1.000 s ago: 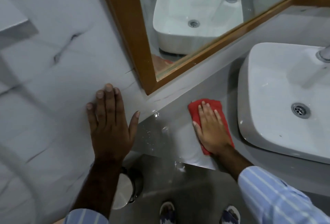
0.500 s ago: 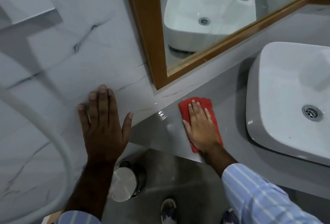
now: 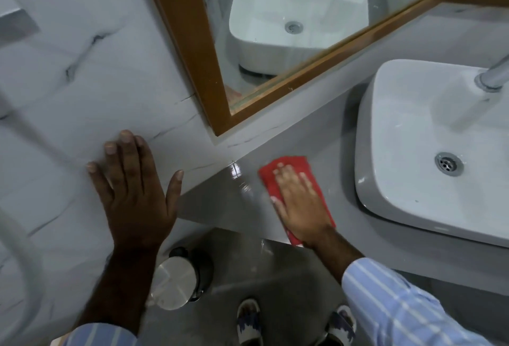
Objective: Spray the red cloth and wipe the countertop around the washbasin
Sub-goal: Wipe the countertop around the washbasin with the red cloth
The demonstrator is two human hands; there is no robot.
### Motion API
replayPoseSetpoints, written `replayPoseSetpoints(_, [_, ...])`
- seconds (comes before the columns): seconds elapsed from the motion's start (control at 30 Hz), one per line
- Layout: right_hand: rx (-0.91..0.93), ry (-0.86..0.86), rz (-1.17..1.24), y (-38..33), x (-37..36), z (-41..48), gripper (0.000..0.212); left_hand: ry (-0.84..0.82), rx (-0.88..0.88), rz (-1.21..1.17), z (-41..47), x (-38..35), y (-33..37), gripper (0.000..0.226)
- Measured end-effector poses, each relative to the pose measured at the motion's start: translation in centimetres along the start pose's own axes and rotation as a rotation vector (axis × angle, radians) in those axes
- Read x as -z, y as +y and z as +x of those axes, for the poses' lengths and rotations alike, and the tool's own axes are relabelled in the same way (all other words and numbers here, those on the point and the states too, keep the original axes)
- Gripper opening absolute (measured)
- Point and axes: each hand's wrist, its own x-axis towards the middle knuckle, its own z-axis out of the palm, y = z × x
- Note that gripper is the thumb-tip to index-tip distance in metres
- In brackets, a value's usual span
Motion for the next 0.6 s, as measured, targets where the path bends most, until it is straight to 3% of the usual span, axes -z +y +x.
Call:
replayPoseSetpoints(0.07, [-0.279,0.04,-0.017,-1.6,-0.5,0.0,0.07,0.005,0.004,0.004,-0.1,-0.1,0.1,0.09])
replayPoseSetpoints(0.1, [-0.292,0.059,0.01,-3.2,-0.8,0.0,0.07,0.007,0.008,0.006,-0.1,-0.2,0.2,0.09])
replayPoseSetpoints(0.13, [-0.214,0.065,0.053,-4.5,-1.1,0.0,0.068,0.008,0.015,0.008,-0.1,-0.3,0.3,0.09])
replayPoseSetpoints(0.23, [0.369,-0.032,-0.027,-4.6,-1.9,-2.3,0.067,-0.001,0.027,0.008,-0.2,-0.4,0.6,0.089])
replayPoseSetpoints(0.3, [0.497,-0.075,-0.094,-0.9,-1.3,-3.8,0.069,-0.01,0.029,0.009,-0.2,-0.3,0.3,0.088])
replayPoseSetpoints(0.37, [0.296,-0.033,-0.098,3.0,-0.6,-5.6,0.07,-0.02,0.036,0.004,-0.2,-0.3,0.3,0.088])
replayPoseSetpoints(0.47, [-0.188,0.02,-0.061,5.7,-0.2,-8.1,0.068,-0.022,0.037,-0.007,-0.1,-0.2,0.5,0.088])
replayPoseSetpoints(0.53, [-0.458,0.056,-0.03,3.3,-0.6,-7.1,0.068,-0.03,0.042,-0.012,-0.1,0.0,0.6,0.088])
replayPoseSetpoints(0.6, [-0.578,0.079,-0.014,-0.5,-1.0,-4.4,0.069,-0.044,0.053,-0.027,-0.1,0.2,0.7,0.088])
